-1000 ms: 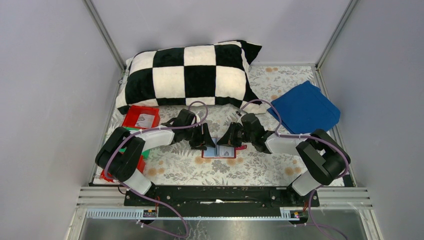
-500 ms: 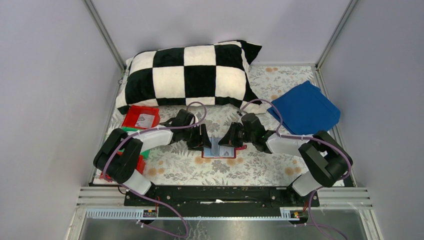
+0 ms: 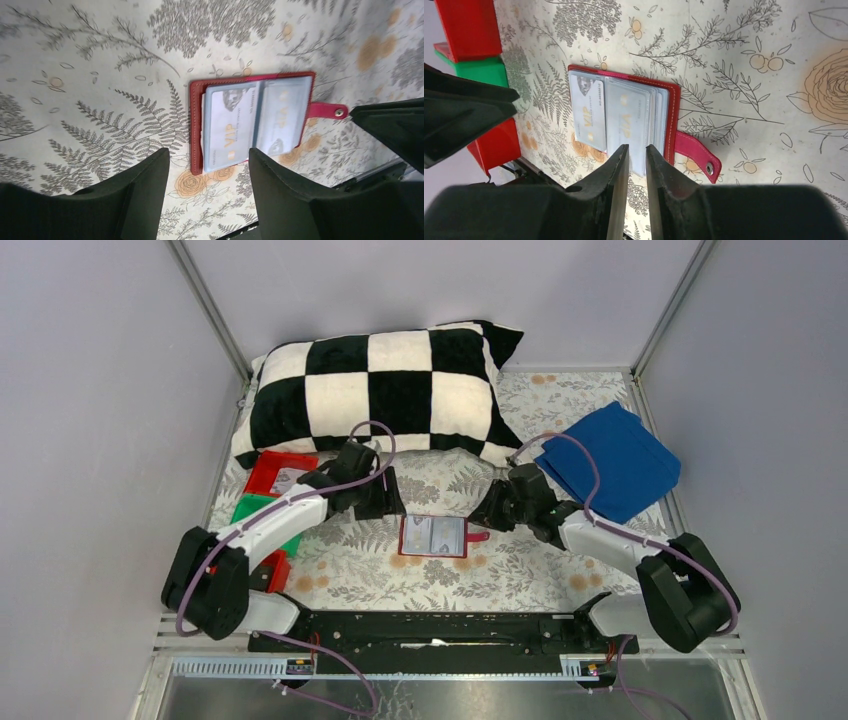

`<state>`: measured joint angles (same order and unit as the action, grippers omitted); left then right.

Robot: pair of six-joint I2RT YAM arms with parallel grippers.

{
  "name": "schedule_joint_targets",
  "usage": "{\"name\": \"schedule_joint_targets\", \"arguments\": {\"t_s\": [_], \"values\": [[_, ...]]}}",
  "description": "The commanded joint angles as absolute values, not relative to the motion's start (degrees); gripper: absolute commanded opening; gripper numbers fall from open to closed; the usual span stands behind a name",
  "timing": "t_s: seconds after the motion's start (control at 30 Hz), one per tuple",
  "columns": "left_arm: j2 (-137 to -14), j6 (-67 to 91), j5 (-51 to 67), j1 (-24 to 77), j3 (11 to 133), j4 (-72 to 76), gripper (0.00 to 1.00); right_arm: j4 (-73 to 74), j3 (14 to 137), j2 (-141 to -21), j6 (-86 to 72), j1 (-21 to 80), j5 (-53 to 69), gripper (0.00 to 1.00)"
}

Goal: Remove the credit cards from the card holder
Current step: Remove the credit card from the card holder.

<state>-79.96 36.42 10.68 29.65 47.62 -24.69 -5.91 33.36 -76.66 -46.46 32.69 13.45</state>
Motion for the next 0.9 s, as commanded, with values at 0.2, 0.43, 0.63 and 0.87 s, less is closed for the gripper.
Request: {"name": "schedule_joint_targets", "arguments": {"t_s": [0.2, 0.43, 0.63, 0.87], "values": [[-77.7, 41.1, 20.5, 29.5, 45.1, -14.2, 0.63, -13.6, 40.0, -83.6, -48.7, 36.7, 19.4, 0.28], [-82.8, 44.7, 21.3, 29.4, 41.3, -8.5, 0.56, -22.2, 42.7, -94.6, -56.0, 38.6, 26.6, 0.29], [-85.2, 45.6, 22.6, 29.4, 39.8, -5.5, 0.52, -21.1, 43.9, -97.9, -56.4, 39.6, 26.2, 0.3], [-88.4, 45.3, 20.5, 29.4, 40.1, -7.1, 0.42, -19.5, 43.5, -101.0, -56.9, 39.7, 24.0, 0.3]]}}
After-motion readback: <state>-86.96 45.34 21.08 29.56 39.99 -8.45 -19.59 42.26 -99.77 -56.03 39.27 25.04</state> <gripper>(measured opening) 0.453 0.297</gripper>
